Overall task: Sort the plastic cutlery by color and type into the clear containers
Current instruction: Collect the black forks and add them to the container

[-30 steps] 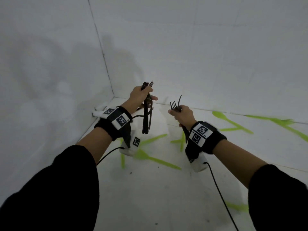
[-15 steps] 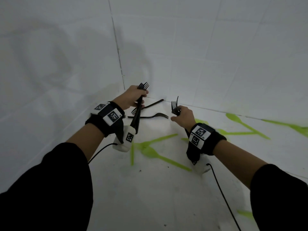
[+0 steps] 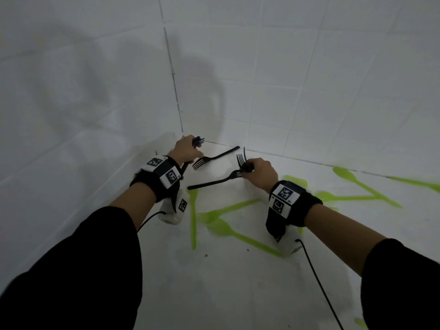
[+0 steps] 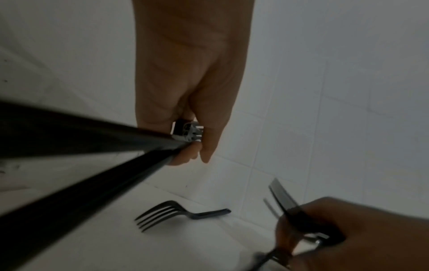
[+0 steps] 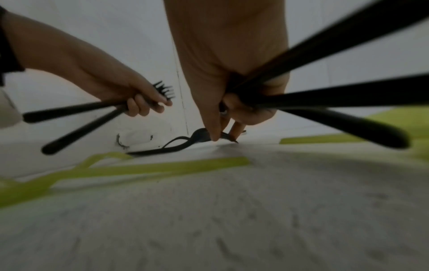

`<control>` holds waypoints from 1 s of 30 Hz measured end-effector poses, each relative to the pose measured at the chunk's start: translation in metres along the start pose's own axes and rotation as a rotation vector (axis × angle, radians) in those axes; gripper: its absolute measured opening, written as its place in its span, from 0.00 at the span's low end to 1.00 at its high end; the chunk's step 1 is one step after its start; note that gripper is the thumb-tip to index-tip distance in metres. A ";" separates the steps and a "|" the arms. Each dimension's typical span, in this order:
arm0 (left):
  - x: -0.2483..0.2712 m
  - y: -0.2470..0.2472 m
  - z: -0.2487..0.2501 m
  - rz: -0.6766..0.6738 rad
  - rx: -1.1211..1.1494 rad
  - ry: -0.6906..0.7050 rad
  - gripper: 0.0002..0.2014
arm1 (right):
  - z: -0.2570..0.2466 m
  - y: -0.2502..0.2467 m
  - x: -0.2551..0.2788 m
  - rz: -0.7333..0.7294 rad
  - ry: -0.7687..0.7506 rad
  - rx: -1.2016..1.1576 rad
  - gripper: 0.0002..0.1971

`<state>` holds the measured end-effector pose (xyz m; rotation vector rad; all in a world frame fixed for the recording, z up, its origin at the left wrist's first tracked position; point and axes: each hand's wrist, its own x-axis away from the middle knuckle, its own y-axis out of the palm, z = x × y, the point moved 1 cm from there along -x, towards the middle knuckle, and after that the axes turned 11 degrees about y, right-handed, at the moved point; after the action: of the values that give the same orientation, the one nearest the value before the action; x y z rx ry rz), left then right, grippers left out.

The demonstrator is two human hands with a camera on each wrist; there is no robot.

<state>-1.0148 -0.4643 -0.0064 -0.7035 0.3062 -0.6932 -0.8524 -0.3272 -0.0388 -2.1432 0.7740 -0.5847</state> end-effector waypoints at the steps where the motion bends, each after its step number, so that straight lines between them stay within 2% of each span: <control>1: -0.002 0.003 -0.002 -0.029 -0.068 0.027 0.17 | 0.003 -0.004 0.002 0.012 0.013 -0.068 0.11; 4: -0.005 0.014 -0.011 -0.130 -0.283 0.044 0.27 | 0.012 -0.021 0.009 0.064 0.006 -0.278 0.10; 7: -0.006 0.029 -0.018 -0.162 -0.396 0.053 0.26 | 0.019 -0.047 0.022 0.079 0.009 -0.497 0.07; 9: -0.005 0.035 -0.019 -0.145 -0.473 0.083 0.23 | 0.023 -0.064 0.030 0.080 0.018 -0.611 0.04; 11: 0.000 0.038 -0.010 -0.101 -0.485 0.135 0.12 | 0.029 -0.081 0.042 0.115 0.007 -0.702 0.00; 13: 0.003 0.033 -0.002 -0.028 -0.471 0.188 0.07 | 0.029 -0.092 0.048 0.162 -0.018 -0.763 0.04; 18: 0.022 0.019 0.037 0.131 -0.298 0.344 0.11 | 0.031 -0.108 0.079 0.231 -0.131 -0.708 0.08; 20: 0.047 0.012 0.065 0.141 -0.222 0.409 0.10 | 0.034 -0.113 0.105 0.256 -0.175 -0.633 0.08; 22: 0.064 0.011 0.088 0.147 -0.145 0.446 0.15 | 0.036 -0.117 0.119 0.256 -0.183 -0.551 0.07; 23: 0.085 0.009 0.101 0.121 -0.097 0.450 0.15 | 0.039 -0.119 0.136 0.248 -0.185 -0.533 0.06; 26: 0.129 0.012 0.128 -0.007 0.222 0.427 0.04 | 0.045 -0.124 0.167 0.207 -0.204 -0.452 0.04; 28: 0.149 0.019 0.142 -0.082 0.397 0.429 0.03 | 0.046 -0.126 0.178 0.172 -0.216 -0.404 0.04; 30: 0.174 0.030 0.155 -0.109 0.497 0.413 0.07 | 0.049 -0.127 0.193 0.154 -0.242 -0.404 0.08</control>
<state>-0.7985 -0.4892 0.0808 -0.0986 0.4538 -0.9748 -0.6419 -0.3687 0.0612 -2.4301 0.9714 -0.0857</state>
